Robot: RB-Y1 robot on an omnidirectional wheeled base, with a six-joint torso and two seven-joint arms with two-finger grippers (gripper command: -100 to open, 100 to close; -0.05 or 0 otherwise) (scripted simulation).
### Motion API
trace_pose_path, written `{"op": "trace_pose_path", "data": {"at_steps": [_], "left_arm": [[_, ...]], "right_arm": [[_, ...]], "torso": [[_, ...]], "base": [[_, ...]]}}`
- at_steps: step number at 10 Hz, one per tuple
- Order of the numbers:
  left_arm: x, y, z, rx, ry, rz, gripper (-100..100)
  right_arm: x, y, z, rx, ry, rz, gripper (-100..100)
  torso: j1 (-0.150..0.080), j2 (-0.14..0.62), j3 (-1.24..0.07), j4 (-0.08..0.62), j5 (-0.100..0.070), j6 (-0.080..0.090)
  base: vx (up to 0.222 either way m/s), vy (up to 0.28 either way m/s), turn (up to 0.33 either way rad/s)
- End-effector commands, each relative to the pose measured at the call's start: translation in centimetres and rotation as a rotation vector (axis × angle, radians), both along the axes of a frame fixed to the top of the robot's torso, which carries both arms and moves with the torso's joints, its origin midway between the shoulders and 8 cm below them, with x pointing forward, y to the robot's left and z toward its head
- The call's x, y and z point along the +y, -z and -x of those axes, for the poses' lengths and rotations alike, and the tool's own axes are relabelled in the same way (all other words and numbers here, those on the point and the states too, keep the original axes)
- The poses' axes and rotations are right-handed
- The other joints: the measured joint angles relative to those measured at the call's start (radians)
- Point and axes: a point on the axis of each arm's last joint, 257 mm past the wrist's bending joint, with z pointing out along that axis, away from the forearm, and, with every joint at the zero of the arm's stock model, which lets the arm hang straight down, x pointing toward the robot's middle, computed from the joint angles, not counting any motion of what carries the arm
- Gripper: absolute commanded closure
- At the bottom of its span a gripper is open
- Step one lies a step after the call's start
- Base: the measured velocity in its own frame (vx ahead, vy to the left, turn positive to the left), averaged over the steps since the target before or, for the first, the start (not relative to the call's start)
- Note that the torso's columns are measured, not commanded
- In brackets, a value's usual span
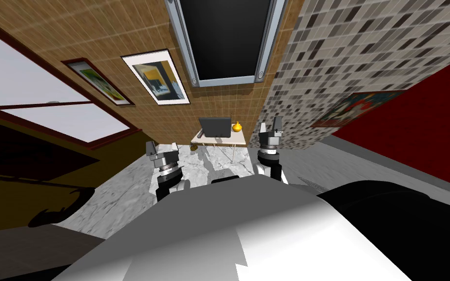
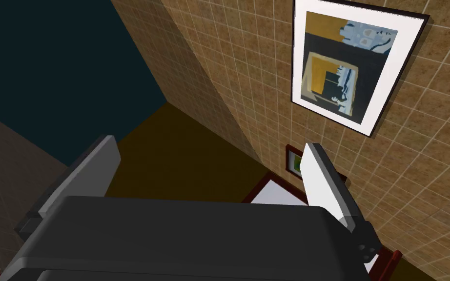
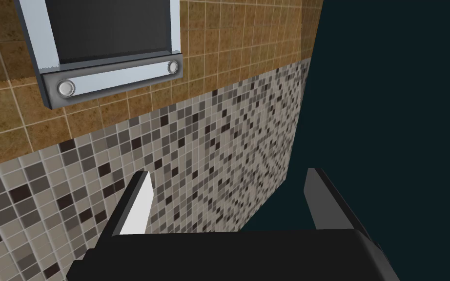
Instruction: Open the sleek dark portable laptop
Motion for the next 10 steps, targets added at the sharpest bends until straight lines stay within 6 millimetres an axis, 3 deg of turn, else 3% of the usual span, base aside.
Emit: {"op": "trace_pose_path", "data": {"at_steps": [1,9,10], "left_arm": [[0.00,0.00,0.00,0.000,0.000,0.000,0],[0.00,-0.02,0.01,0.000,0.000,0.000,0],[-0.19,-0.07,-0.49,0.012,0.015,-0.019,-100]], "right_arm": [[0.00,0.00,0.00,0.000,0.000,0.000,0],[0.00,-0.01,0.01,0.000,0.000,0.000,0],[0.00,-0.01,0.01,0.000,0.000,0.000,0]], "torso": [[0.000,0.040,-0.082,0.041,0.000,0.000],[0.000,0.618,-1.234,0.617,0.000,0.000],[0.000,0.691,-1.382,0.691,0.000,0.000]], "base": [[0.000,0.000,0.000],[0.000,0.000,0.000],[0.016,-0.012,0.021]]}}
